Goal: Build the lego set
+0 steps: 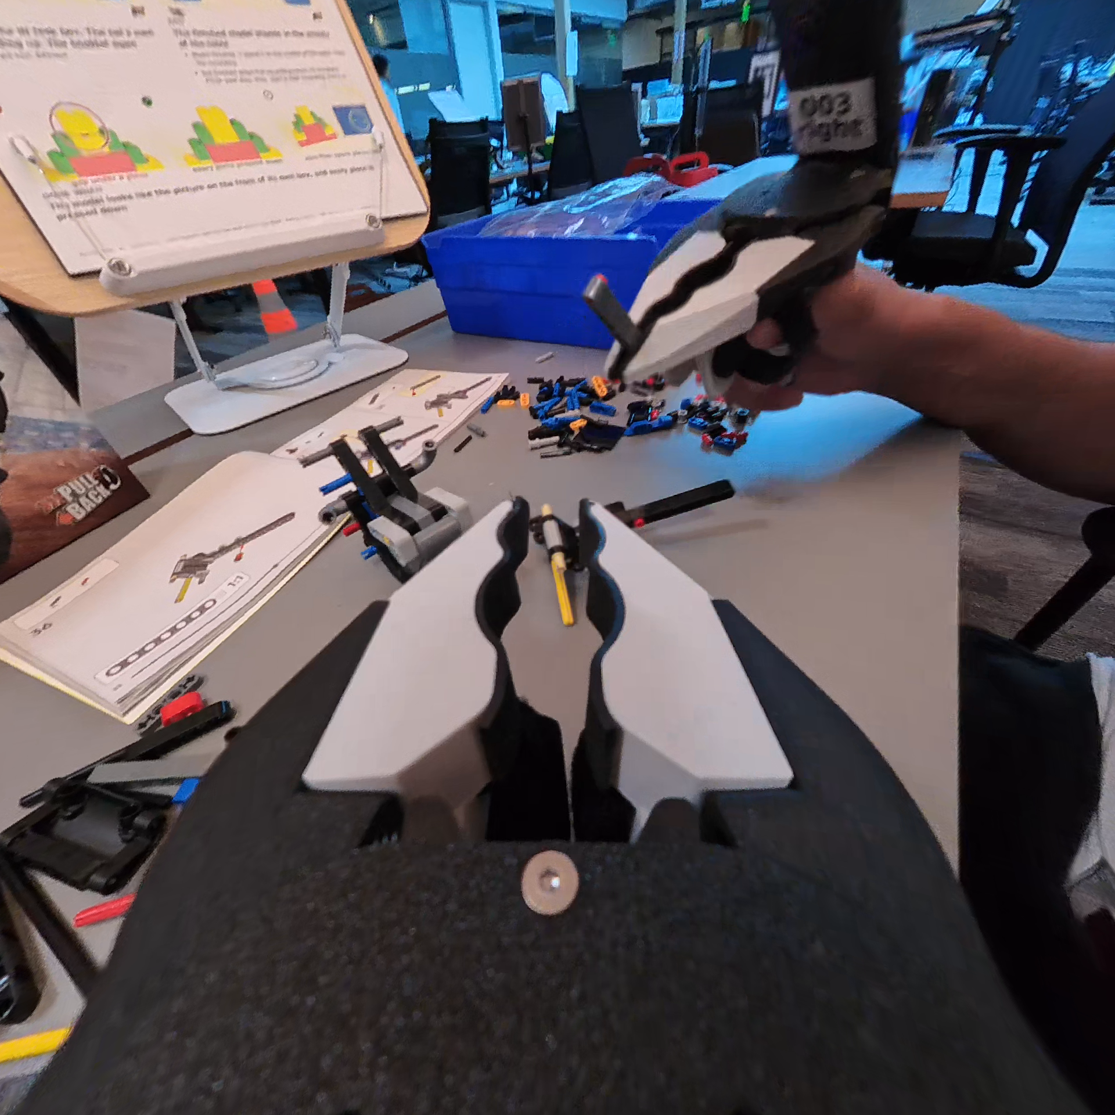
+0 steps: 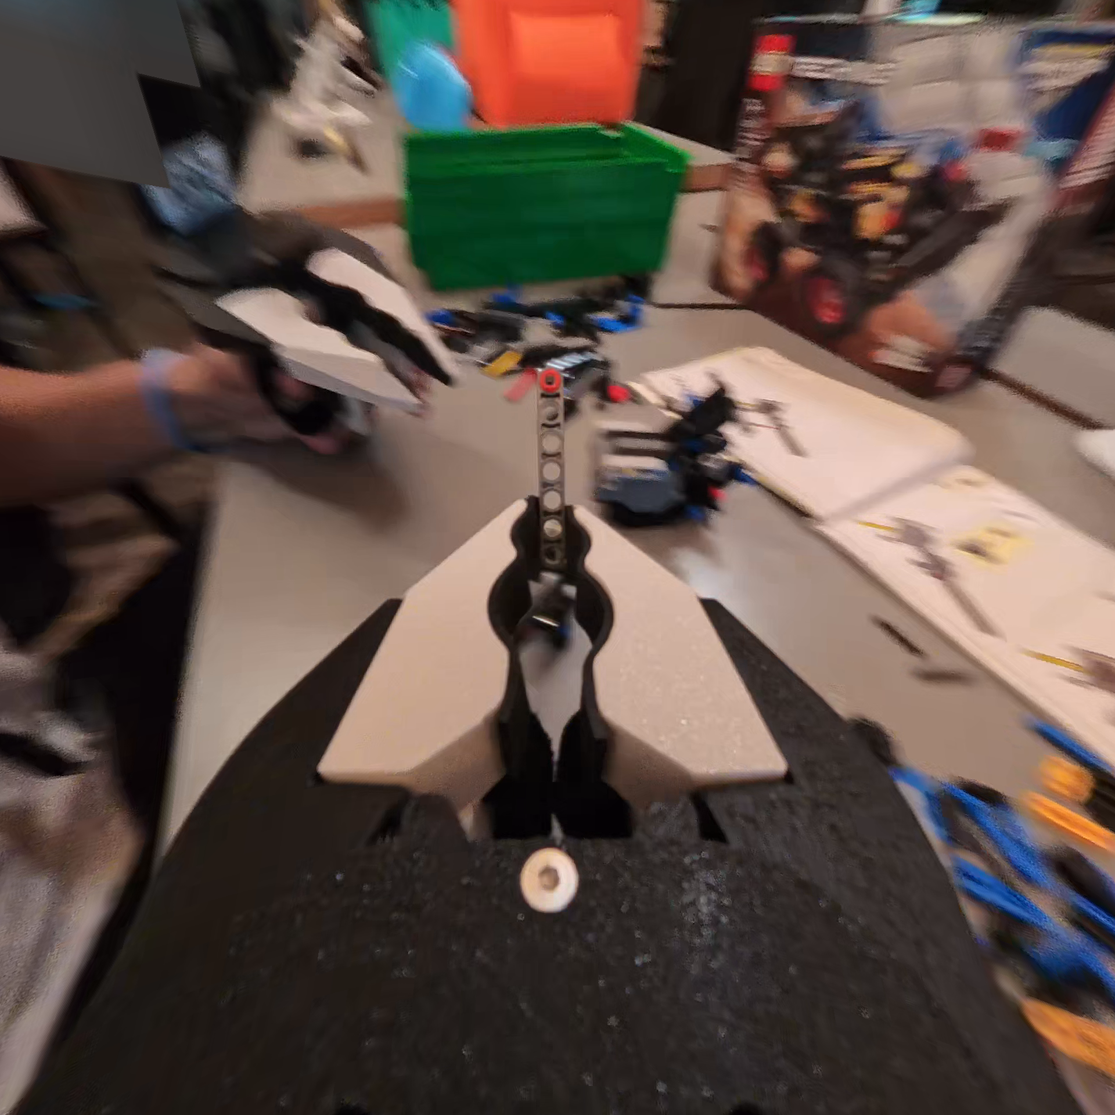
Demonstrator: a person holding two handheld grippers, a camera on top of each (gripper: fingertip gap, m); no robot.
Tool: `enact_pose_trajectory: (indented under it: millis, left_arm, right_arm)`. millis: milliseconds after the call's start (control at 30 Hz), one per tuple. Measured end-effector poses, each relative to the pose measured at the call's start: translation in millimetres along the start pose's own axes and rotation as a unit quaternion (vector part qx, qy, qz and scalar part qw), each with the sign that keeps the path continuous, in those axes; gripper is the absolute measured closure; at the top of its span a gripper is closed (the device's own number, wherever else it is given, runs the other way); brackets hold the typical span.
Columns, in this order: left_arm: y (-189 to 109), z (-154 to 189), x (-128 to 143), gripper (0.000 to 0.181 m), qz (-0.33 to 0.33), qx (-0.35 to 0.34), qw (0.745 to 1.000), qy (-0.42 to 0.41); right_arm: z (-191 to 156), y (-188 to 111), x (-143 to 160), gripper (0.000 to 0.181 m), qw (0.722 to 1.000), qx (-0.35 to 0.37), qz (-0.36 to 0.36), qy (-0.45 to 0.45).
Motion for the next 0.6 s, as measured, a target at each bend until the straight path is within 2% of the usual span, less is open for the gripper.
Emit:
enact_pose_trajectory:
  millis: [100,200,267,467,600]
  left_arm:
    - [0.8,14.9,-12.8,0.168,0.032,0.033,0.999,-0.02]
    - [1.1,35.6,-27.8,0.164,0.051,0.07,0.994,-0.062]
    - [-4.2,45.2,-43.2,0.164,0.074,0.08,0.99,-0.085]
    - [-27.9,58.2,-63.8,0.163,0.098,0.093,0.982,-0.131]
    - [-36.4,62.3,-64.6,0.163,0.094,0.074,0.985,-0.126]
  right_arm:
    - [-42.4,12.9,-11.4,0.175,0.983,-0.146,0.029,0.106]
    - [-73.0,13.7,-33.2,0.175,0.953,-0.23,0.101,0.17]
    - [-94.1,14.2,-36.4,0.175,0.94,-0.267,0.109,0.181]
    - [-125.2,21.9,-40.0,0.175,0.948,-0.257,0.106,0.157]
    - [-124.7,26.6,-35.5,0.176,0.975,-0.178,0.088,0.099]
Point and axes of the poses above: each gripper's, where its closed fingertips meet, y out along the fingers, x out of its underside, z = x × y across the jaws, the point moved 1 cm from there along -y, back along the fingers, and after that the axes turned 3 degrees about y, right-handed, at the moved point
